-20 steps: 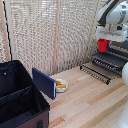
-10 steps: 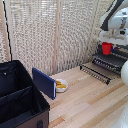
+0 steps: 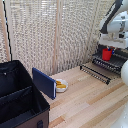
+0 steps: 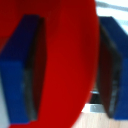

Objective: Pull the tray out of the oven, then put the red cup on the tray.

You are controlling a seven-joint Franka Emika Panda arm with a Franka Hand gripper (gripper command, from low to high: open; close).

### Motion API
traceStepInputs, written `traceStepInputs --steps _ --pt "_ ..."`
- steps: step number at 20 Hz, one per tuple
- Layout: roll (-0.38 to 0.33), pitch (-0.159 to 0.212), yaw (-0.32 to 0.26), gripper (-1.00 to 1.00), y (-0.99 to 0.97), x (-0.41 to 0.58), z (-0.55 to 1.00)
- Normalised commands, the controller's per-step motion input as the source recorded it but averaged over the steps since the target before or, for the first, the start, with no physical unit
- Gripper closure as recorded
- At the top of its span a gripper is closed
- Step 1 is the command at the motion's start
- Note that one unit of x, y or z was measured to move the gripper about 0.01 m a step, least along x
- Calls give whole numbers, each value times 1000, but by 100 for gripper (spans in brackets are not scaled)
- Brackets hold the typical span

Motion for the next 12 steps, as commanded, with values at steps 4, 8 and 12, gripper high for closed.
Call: traceStepInputs --steps 4,8,12 --pt "-11 50 -44 -100 0 112 152" --pt "0 131 -88 -100 0 273 614" --pt "-8 148 -140 -100 48 267 795"
